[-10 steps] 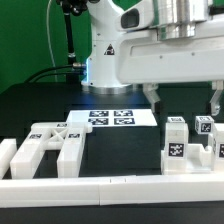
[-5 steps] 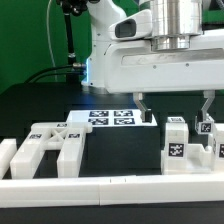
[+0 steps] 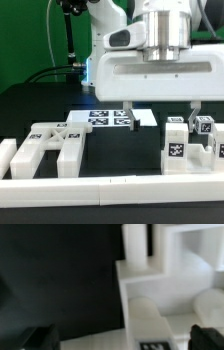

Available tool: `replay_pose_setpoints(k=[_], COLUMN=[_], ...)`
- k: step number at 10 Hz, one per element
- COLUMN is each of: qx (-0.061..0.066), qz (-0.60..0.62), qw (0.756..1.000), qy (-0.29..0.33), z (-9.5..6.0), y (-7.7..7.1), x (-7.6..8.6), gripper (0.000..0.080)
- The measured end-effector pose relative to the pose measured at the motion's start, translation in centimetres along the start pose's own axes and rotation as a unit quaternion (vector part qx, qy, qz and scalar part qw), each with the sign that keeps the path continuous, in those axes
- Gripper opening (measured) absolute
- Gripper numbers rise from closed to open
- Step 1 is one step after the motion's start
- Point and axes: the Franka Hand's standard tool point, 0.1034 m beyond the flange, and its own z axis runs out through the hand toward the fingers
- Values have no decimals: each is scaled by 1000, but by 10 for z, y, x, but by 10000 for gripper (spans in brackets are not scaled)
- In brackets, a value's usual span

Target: Assemble chair

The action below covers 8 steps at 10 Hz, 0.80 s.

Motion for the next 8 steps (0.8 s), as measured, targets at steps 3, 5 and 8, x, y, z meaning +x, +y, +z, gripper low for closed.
replay_pose_setpoints(k=[3,5,8], qx=[-3,-10,-13], qz=[-4,-13,-12], qw=[1000,1000,1000], qy=[6,19,22], z=[18,36,47], y=[-7,-6,-12], x=[2,-6,-16], gripper=[649,649,649])
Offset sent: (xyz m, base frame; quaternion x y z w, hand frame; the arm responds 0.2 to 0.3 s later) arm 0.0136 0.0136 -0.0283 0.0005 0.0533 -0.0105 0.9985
